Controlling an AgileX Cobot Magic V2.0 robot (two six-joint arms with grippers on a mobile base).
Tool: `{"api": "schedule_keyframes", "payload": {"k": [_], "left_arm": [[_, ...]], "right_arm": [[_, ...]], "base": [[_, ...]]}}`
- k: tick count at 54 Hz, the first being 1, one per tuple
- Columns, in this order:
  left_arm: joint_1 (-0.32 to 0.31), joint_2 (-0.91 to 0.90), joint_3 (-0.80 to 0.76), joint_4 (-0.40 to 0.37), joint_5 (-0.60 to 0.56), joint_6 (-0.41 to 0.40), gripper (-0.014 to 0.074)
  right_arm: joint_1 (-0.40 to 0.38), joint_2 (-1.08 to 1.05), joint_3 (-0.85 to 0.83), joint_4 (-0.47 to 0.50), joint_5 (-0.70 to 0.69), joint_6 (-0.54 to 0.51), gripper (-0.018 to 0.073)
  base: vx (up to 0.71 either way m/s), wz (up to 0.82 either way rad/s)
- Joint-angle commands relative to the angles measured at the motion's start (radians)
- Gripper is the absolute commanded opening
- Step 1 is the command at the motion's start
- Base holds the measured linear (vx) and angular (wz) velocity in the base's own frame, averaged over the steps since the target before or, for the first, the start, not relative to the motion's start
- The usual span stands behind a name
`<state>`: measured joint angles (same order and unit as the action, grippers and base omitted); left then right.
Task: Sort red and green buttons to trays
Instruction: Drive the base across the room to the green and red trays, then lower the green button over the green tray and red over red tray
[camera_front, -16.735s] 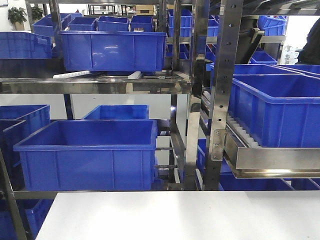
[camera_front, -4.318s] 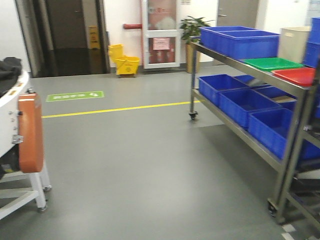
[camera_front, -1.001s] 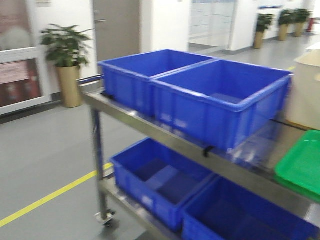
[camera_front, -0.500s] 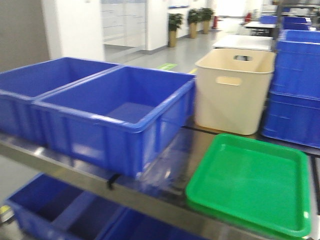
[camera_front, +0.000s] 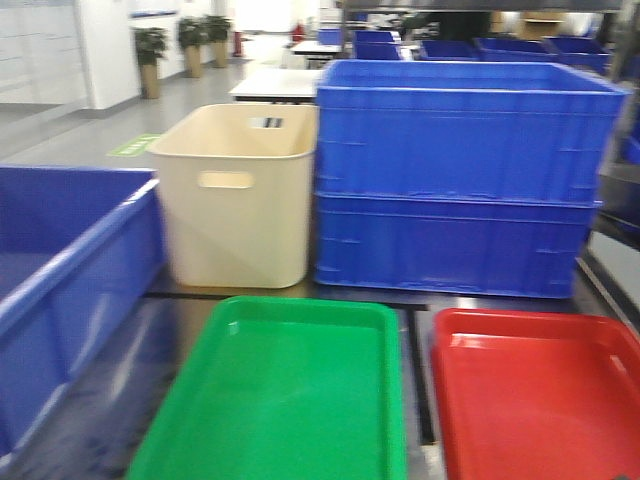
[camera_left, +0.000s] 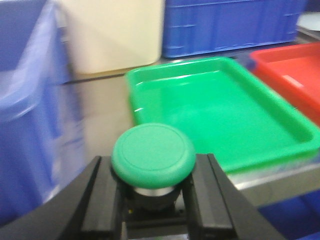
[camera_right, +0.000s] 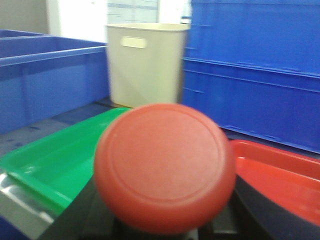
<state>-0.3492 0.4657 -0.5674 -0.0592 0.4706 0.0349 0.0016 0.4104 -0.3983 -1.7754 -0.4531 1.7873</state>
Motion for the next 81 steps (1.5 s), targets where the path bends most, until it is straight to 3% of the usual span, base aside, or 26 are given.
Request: {"api": "schedule_keyframes", "payload": {"k": [1, 70, 81], "left_arm": [[-0.007, 0.006, -0.033, -0.007, -0.094, -0.002, 0.0], [-0.007, 0.006, -0.033, -0.008, -0.095, -0.002, 0.0], [-0.007, 0.042, -0.033, -0.017, -0.163, -0.003, 0.0]], "right_arm": [[-0.004, 0.009, -0.033, 0.001, 0.018, 0.001, -0.001], [-0.004, 0.009, -0.033, 0.006, 0.027, 0.001, -0.001], [-0.004, 0.085, -0.034, 0.019, 0.172, 0.001, -0.001]], "base": [[0.17, -0.63], [0.04, -0.11], [0.0, 0.0]]}}
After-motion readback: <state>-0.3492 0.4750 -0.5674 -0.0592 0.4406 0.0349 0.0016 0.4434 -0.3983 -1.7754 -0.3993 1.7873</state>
